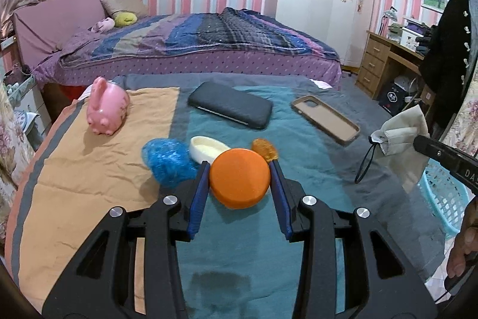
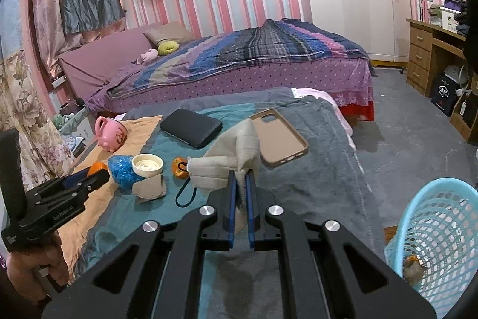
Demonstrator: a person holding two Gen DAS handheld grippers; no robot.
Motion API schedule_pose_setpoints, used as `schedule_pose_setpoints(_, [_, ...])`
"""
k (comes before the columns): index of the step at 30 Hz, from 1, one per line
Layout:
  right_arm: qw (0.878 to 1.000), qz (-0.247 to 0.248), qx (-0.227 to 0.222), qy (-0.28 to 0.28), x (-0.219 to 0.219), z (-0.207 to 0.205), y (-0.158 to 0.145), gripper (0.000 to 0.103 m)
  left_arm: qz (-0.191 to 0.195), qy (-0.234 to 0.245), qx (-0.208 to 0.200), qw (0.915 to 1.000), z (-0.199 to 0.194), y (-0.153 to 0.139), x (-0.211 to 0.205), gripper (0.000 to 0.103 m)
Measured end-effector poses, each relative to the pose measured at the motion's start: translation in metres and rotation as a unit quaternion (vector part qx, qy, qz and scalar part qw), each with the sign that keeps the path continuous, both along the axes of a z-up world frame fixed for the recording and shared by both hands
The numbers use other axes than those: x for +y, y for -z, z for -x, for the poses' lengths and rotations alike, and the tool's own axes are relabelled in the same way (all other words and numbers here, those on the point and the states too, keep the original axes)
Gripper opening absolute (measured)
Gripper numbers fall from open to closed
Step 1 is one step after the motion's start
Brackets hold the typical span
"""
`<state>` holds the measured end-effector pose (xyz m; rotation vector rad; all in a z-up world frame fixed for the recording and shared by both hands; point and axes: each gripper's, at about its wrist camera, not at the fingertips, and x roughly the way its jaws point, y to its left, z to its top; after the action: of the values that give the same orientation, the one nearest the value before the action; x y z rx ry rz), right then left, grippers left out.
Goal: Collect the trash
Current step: 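Carry the orange lid and white mask over the blue basket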
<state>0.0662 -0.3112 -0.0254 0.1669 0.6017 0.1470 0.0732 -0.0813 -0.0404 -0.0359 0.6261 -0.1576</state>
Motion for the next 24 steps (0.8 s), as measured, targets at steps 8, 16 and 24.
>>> schedule_pose_setpoints(8, [1.000, 0.003, -0.005, 0.019, -0.026, 0.009, -0.002, 0.006, 0.011, 0.006, -0.009, 0.9999, 0.005, -0.007, -0.012, 0.039])
schedule_pose_setpoints(16, [0.999, 0.017, -0.008, 0.038, -0.052, 0.023, -0.002, 0.006, 0.018, 0.017, -0.015, 0.9996, 0.009, -0.011, -0.028, 0.039])
schedule_pose_setpoints(24, [0.998, 0.013, -0.010, 0.067, -0.085, 0.039, -0.001, 0.006, 0.026, 0.038, -0.024, 0.9986, 0.016, -0.014, -0.052, 0.039])
